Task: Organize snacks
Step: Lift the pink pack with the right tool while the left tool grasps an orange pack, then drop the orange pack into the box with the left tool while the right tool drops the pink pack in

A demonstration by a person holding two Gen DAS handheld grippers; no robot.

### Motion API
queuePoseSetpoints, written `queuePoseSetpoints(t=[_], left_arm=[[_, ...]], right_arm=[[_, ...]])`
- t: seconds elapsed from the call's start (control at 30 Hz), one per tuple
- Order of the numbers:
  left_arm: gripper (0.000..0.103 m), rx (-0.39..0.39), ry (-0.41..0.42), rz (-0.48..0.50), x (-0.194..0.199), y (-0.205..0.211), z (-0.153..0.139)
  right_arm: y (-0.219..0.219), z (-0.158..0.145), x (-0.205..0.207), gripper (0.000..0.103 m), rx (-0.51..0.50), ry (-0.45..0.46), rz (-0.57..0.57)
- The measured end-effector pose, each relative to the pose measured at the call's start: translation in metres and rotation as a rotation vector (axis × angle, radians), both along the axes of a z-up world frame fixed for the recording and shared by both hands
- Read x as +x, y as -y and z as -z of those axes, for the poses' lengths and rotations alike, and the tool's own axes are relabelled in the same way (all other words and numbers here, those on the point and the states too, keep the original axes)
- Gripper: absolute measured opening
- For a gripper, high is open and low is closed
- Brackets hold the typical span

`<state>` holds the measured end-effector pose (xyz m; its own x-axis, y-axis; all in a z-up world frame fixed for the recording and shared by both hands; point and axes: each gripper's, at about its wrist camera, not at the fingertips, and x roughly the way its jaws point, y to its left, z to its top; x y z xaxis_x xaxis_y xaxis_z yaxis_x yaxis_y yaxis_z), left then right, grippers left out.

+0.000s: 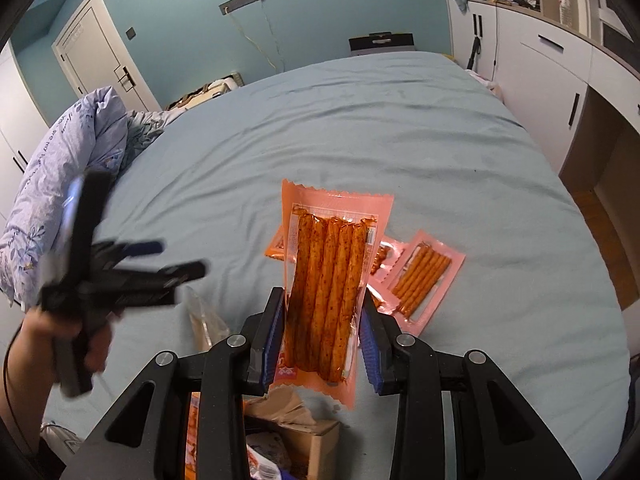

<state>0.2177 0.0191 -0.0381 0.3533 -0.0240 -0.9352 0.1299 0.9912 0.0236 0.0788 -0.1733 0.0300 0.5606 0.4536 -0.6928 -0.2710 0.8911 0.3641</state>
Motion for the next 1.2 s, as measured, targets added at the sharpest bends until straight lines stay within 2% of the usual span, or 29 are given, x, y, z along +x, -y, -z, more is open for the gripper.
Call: queuePoseSetpoints(t=[0.1, 0.2, 0.33, 0.4, 0.43, 0.5, 0.53, 0.57, 0.6, 0.7, 0.8, 0.9, 1.0, 1.1, 1.2], left_arm=[[0.102, 0.032, -0.046, 0.051, 0.036, 0.028, 0.017], [0.102, 0.025, -0.114, 0.062, 0.07, 0.048, 0.038], [0.103, 0.038, -0.259, 0.048, 0.094, 0.059, 0.077], [0.101, -0.056, -0.271, 0.016, 0.099, 0.051, 0.081], [0.093, -0.091, -0.275, 0.0, 0.099, 0.045, 0.081], [0.053, -0.108, -0.245, -0.037, 0.096, 0.034, 0.075], [0.04, -0.111, -0.229, -0.057, 0.093, 0.025, 0.07], [0.035, -0.15, -0.228, -0.071, 0.089, 0.017, 0.067], [0.034, -0.17, -0.231, -0.083, 0.087, 0.011, 0.066], [0.032, -0.174, -0.205, -0.127, 0.07, -0.01, 0.053], [0.032, -0.191, -0.145, -0.154, 0.046, -0.028, 0.022], [0.032, -0.216, -0.054, -0.168, 0.006, -0.046, -0.02], [0.032, -0.239, 0.039, -0.129, -0.048, -0.046, -0.062], [0.032, -0.33, 0.076, -0.084, -0.109, -0.043, -0.086], [0.033, -0.412, 0.073, -0.047, -0.164, -0.03, -0.089]], right_arm=[[0.001, -0.002, 0.002, 0.033, -0.01, 0.004, 0.011], [0.002, -0.002, 0.003, 0.033, -0.016, 0.011, 0.018], [0.004, 0.002, 0.009, 0.033, 0.003, -0.015, 0.016], [0.007, 0.003, 0.013, 0.033, 0.012, -0.026, 0.014], [0.007, 0.005, 0.015, 0.033, 0.019, -0.032, 0.016], [0.01, 0.003, 0.017, 0.033, 0.029, -0.037, 0.019], [0.011, 0.002, 0.019, 0.033, 0.03, -0.038, 0.02], [0.011, 0.0, 0.018, 0.033, 0.026, -0.028, 0.02], [0.011, -0.002, 0.017, 0.033, 0.024, -0.021, 0.02], [0.009, -0.006, 0.01, 0.033, 0.019, 0.009, 0.011], [0.01, -0.007, 0.006, 0.033, 0.019, 0.023, 0.008], [0.011, -0.009, 0.0, 0.033, 0.022, 0.036, 0.012], [0.013, -0.012, -0.006, 0.033, 0.019, 0.061, 0.013], [0.009, -0.015, -0.016, 0.033, 0.007, 0.094, 0.008], [0.005, -0.016, -0.025, 0.033, -0.013, 0.122, 0.006]])
